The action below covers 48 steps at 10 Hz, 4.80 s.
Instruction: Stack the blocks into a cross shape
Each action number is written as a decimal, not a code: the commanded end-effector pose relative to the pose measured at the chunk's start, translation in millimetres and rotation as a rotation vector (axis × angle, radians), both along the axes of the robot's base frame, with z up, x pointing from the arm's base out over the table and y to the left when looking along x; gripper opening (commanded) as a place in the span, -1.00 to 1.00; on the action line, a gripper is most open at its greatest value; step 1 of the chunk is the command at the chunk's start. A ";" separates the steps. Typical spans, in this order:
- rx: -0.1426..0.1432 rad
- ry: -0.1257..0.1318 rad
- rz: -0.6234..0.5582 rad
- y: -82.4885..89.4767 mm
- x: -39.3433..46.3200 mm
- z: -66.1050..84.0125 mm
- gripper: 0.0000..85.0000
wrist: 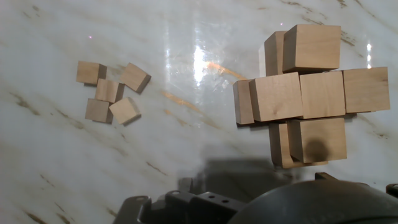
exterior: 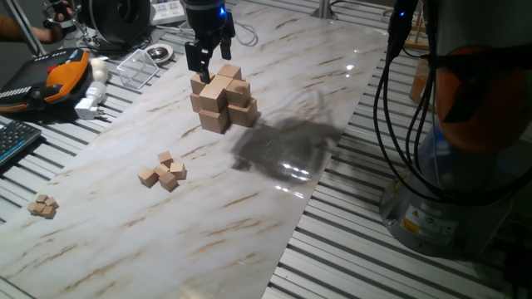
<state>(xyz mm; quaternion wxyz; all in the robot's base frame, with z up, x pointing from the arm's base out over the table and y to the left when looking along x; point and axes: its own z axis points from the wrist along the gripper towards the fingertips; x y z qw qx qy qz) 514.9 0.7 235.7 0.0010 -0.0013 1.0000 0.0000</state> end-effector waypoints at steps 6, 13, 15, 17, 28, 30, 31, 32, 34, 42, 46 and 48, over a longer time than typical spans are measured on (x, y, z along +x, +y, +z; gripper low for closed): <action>0.015 0.194 0.290 0.0 0.1 0.2 -1.00; 0.015 0.192 0.292 0.0 0.0 0.2 -1.00; 0.015 0.191 0.292 0.0 -0.1 0.2 -1.00; 0.015 0.191 0.292 0.0 0.0 0.2 -1.00; 0.021 0.188 0.294 0.0 -0.1 0.2 -1.00; 0.029 0.161 0.239 0.0 -0.1 0.2 -1.00; 0.065 0.109 0.210 0.0 -0.1 0.2 -1.00; 0.061 0.107 0.194 0.0 -0.1 0.2 -1.00; 0.059 0.103 0.166 0.0 -0.1 0.2 -1.00; -0.011 0.123 0.197 0.0 -0.1 0.2 -1.00; 0.047 0.122 0.134 29.1 10.1 -11.2 -1.00; 0.060 0.109 0.102 60.5 22.4 -29.3 -1.00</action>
